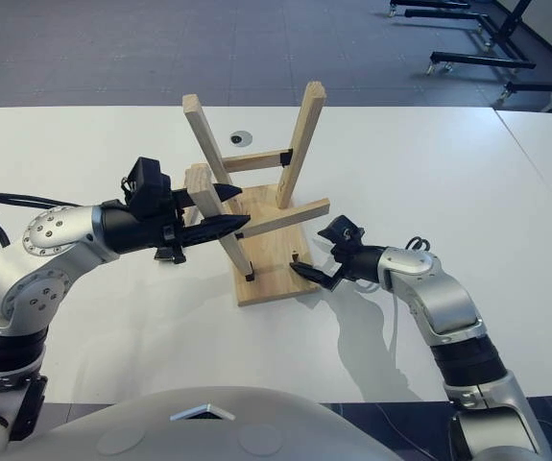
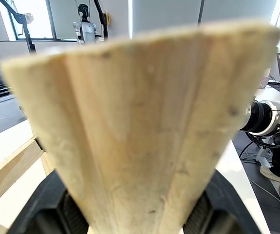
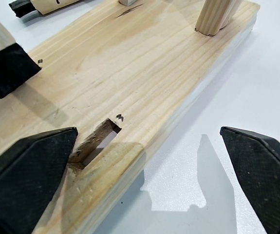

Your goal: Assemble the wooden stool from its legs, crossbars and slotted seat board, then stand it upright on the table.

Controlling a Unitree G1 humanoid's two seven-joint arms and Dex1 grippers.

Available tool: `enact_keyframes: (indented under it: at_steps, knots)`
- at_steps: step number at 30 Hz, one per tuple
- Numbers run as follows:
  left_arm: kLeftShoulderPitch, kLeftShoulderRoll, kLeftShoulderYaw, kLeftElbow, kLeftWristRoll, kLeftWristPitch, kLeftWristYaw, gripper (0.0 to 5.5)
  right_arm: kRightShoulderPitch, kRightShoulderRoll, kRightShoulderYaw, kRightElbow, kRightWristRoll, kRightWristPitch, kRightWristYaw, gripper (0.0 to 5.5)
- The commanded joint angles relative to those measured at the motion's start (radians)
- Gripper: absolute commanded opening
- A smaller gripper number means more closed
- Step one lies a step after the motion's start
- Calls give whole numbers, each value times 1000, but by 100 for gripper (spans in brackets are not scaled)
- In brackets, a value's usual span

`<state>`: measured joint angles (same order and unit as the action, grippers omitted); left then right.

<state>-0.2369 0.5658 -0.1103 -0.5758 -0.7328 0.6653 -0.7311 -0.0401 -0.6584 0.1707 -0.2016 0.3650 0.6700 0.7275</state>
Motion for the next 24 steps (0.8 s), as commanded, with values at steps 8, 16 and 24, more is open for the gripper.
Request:
enact_keyframes:
  at_steps: [8, 16, 24]
  knots:
    - [-47, 25, 50, 17, -65, 86, 2, 205, 53, -1, 42, 32, -41, 45, -16, 540]
    - [-104, 25, 87, 73, -134, 150, 7, 205, 67, 14, 43, 18, -38, 48, -30, 540]
    - [-72, -8, 56, 53, -107, 135, 18, 205, 56, 3, 51, 19, -41, 52, -18, 540]
